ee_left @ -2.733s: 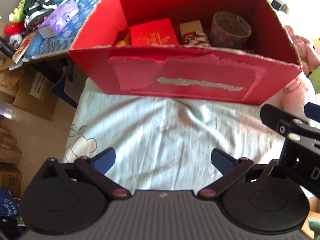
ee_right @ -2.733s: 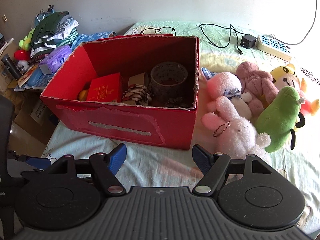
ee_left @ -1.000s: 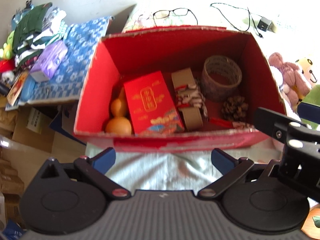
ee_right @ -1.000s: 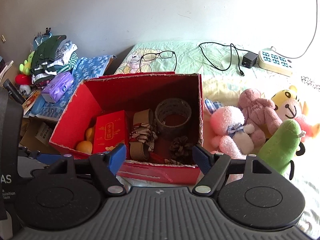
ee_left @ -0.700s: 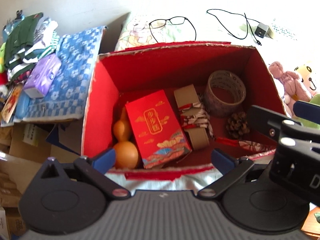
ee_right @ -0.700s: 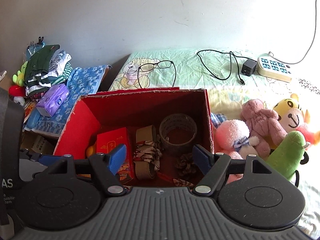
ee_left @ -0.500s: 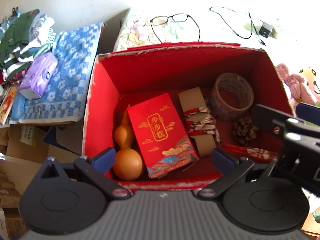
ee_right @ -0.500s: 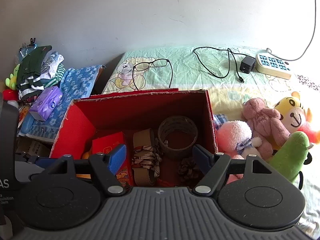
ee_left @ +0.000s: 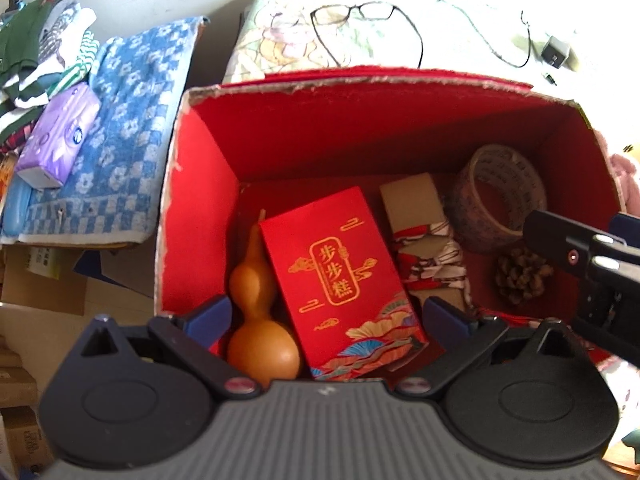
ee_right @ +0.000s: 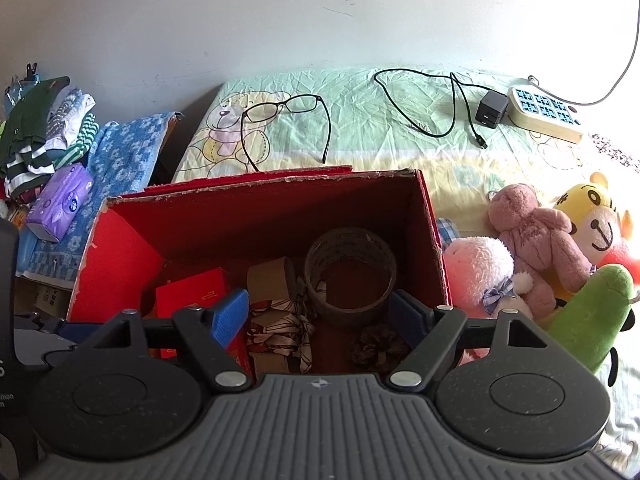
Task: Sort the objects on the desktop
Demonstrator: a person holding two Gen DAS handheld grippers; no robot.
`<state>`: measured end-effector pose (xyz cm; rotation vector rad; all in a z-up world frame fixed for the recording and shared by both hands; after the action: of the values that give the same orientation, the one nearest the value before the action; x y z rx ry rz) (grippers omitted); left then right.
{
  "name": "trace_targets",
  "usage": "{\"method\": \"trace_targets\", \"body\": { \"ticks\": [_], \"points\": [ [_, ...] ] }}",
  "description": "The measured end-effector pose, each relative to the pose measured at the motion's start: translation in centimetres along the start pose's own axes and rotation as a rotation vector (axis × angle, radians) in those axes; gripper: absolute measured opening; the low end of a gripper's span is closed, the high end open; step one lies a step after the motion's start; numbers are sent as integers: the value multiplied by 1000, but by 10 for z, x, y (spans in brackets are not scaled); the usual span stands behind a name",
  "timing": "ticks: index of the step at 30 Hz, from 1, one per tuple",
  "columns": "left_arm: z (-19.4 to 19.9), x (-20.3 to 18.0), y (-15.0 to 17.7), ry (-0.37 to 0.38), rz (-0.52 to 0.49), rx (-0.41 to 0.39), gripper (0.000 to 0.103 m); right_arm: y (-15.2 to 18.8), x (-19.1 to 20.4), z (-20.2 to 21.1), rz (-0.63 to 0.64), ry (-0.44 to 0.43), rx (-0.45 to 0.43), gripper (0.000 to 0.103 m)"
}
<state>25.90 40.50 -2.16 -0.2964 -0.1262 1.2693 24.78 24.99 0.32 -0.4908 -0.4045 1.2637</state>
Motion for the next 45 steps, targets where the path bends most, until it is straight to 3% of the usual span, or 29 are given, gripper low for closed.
{"method": "trace_targets", "body": {
  "ticks": [30, 45],
  "points": [
    [-26, -6, -14, -84, -62, -24, 102, 10, -7, -40, -31, -21, 107, 80],
    [-35, -13, -7, -111, -100, 14, 102, 15, -17, -39, -37, -6, 112, 80]
  ]
}}
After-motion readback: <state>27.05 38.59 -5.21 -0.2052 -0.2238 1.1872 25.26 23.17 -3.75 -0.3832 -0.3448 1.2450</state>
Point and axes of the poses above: each gripper's, at about its wrist camera, not at the fingertips, and z roughly against the way its jaws point, x to its left, y to its underside, the point moved 10 cm from there along -z, roughly the way its jaws point, and after that the axes turned 9 degrees about z, right-handed, at the moved point
